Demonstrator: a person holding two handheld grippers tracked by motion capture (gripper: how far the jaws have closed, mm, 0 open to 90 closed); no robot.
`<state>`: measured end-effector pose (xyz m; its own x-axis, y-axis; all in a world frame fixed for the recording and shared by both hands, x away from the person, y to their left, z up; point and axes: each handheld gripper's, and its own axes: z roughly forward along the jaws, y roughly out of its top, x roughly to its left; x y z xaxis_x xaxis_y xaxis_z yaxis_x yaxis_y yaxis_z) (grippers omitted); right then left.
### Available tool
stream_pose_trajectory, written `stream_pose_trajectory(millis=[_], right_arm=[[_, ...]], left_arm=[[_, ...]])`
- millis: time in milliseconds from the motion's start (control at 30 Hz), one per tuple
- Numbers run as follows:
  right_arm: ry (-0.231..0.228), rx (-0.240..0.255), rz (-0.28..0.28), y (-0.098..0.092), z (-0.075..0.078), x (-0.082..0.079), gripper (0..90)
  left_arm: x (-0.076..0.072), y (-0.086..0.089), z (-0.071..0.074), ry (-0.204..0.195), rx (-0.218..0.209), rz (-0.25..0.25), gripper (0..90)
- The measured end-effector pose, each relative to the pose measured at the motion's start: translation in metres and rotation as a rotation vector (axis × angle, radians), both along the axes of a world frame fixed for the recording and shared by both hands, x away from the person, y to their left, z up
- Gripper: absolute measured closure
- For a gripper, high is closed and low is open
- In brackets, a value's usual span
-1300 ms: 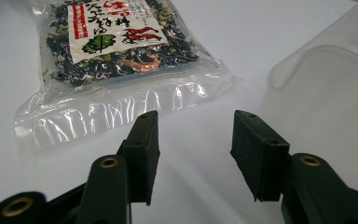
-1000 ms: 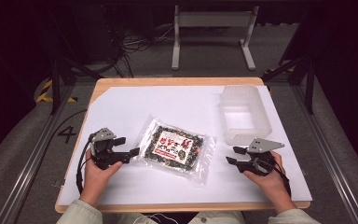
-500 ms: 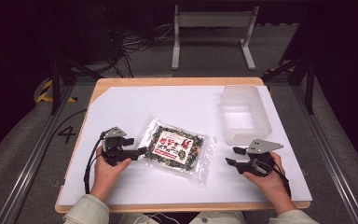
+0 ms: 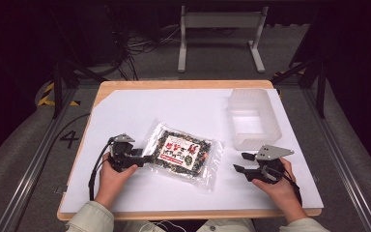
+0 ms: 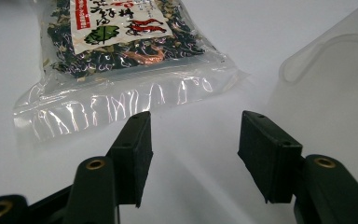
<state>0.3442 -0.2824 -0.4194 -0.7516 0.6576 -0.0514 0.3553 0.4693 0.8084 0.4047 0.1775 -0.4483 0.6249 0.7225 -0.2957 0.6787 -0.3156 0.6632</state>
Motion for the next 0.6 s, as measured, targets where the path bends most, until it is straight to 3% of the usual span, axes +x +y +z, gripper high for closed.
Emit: stream_pose_trajectory(millis=[267, 367, 433, 600], right_arm=[[-0.006, 0.003, 0.006, 0.0002, 0.0005, -0.0007, 43.7], [-0.006, 0.001, 0.009, 0.0011, 0.0003, -0.0008, 43.4], [-0.007, 0.000, 0.011, 0.0014, 0.0005, -0.0013, 43.2], [-0.009, 0.001, 0.014, 0.0011, 0.0006, -0.0014, 42.9]], left_arm=[[-0.0024, -0.0014, 0.0005, 0.017, -0.012, 0.009, 57.4], [-0.0049, -0.0033, 0.0017, 0.011, -0.021, -0.005, 67.8], [-0.0077, -0.0051, 0.0018, 0.008, -0.023, 0.011, 74.1], [-0.0063, 0.0004, -0.0023, 0.050, -0.099, 0.036, 77.1]])
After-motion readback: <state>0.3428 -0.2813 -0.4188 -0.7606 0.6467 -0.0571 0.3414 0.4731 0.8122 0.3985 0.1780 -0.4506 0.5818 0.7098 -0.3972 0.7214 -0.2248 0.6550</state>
